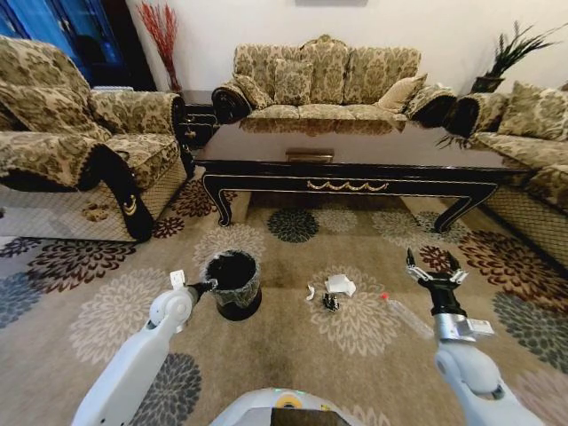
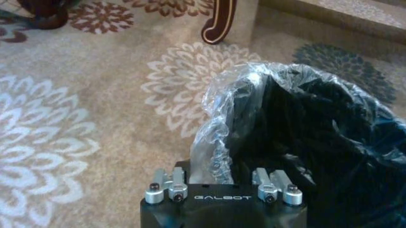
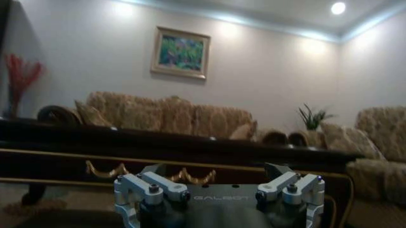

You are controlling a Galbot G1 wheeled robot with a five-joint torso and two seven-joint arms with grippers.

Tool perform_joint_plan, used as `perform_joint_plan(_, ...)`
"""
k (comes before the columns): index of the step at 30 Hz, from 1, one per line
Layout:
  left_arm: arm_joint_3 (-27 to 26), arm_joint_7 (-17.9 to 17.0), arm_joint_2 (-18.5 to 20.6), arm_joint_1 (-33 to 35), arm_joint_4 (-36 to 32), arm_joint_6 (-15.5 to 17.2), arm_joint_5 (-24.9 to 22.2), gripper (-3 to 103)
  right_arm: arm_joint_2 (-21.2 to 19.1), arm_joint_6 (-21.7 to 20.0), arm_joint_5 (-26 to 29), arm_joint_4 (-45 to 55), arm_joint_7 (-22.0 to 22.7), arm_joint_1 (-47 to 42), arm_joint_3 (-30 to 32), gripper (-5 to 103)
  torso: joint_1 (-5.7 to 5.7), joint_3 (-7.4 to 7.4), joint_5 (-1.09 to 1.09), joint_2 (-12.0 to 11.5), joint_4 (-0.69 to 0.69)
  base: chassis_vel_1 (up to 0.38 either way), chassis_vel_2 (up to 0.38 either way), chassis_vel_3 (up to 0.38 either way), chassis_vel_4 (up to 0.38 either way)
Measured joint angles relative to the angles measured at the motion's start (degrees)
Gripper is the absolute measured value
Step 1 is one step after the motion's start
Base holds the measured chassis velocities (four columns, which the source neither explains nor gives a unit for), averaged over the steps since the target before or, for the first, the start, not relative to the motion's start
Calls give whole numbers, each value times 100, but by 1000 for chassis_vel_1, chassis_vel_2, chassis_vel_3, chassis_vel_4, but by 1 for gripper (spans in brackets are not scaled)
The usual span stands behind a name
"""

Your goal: Move to the front of the table and pick up the trash from the floor, then place it into the trash bin.

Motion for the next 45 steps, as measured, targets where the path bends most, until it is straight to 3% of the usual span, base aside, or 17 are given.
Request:
perform_joint_plan(2, -17, -2, 0, 20, -8, -1, 2, 51, 0, -43, 4, -13, 44, 19, -29, 100, 0, 0, 0, 0, 0, 0, 0, 0, 0)
perform_joint_plan(3, -59, -9, 0, 64, -23, -6, 5, 43, -1, -137, 36, -57, 147, 72, -100, 100, 0, 0, 0, 0, 0, 0, 0, 0, 0)
perform_joint_plan(6, -86, -17, -5, 93, -28, -12, 6, 39, -4, -215, 77, -102, 231, 113, -167, 100, 0, 0, 0, 0, 0, 0, 0, 0, 0)
perform_joint_plan(12, -156, -45, -46, 152, -29, -80, 45, 19, -46, -406, 256, -422, 503, 334, -444, 100, 0, 1, 0, 0, 0, 0, 0, 0, 0)
perform_joint_plan(14, -176, -50, -47, 153, -31, -100, 49, 19, -58, -423, 270, -495, 535, 384, -491, 100, 0, 1, -1, 0, 0, 0, 0, 0, 0)
perform_joint_plan(15, -206, -63, -41, 155, -50, -110, 41, 11, -76, -456, 285, -600, 587, 451, -568, 100, 0, 1, -1, 0, 0, 0, 0, 0, 0)
perform_joint_plan(17, -256, -73, 0, 161, -85, -110, -3, 8, -104, -517, 304, -772, 687, 556, -676, 100, 0, 2, -2, 0, 1, 0, 0, 0, 0)
perform_joint_plan(27, -679, -186, 312, 277, -630, -41, -564, 4, -358, -841, 467, -1788, 825, 1152, -1302, 100, 0, 1, 1, 0, -1, 0, 0, 0, 0)
perform_joint_plan(30, -901, -334, 511, 375, -983, 8, -885, 4, -515, -839, 530, -2498, 388, 1533, -1654, 100, 0, 1, 1, 0, 5, 0, 0, 0, 0)
perform_joint_plan(31, -934, -379, 558, 394, -1091, 20, -971, 4, -538, -820, 530, -2717, 261, 1623, -1738, 100, 0, 1, 0, 0, 1, 0, 0, 0, 0)
perform_joint_plan(37, -1116, -469, 652, 593, -1468, 57, -1128, 4, -571, -760, 519, -3530, -11, 1936, -1961, 100, 0, 1, 0, 0, -2, 0, 0, 0, 0)
perform_joint_plan(40, -1272, -524, 707, 787, -1689, 73, -1170, 4, -611, -537, 506, -4096, -564, 2069, -1998, 100, 0, 1, 2, 0, 3, 0, 0, 0, 0)
perform_joint_plan(41, -1272, -524, 707, 787, -1689, 73, -1170, 4, -611, -537, 506, -4096, -564, 2069, -1998, 100, 0, 1, 2, 0, 3, 0, 0, 0, 0)
perform_joint_plan(44, -1325, -588, 720, 936, -1833, 88, -1169, 4, -758, -94, 346, -4693, -1880, 2118, -1801, 100, 0, 0, 0, 1, 0, 0, 0, 0, 0)
perform_joint_plan(45, -1325, -594, 714, 946, -1843, 90, -1168, 4, -781, -27, 321, -4790, -2075, 2131, -1763, 100, 0, 0, 0, 1, 0, 0, 0, 0, 0)
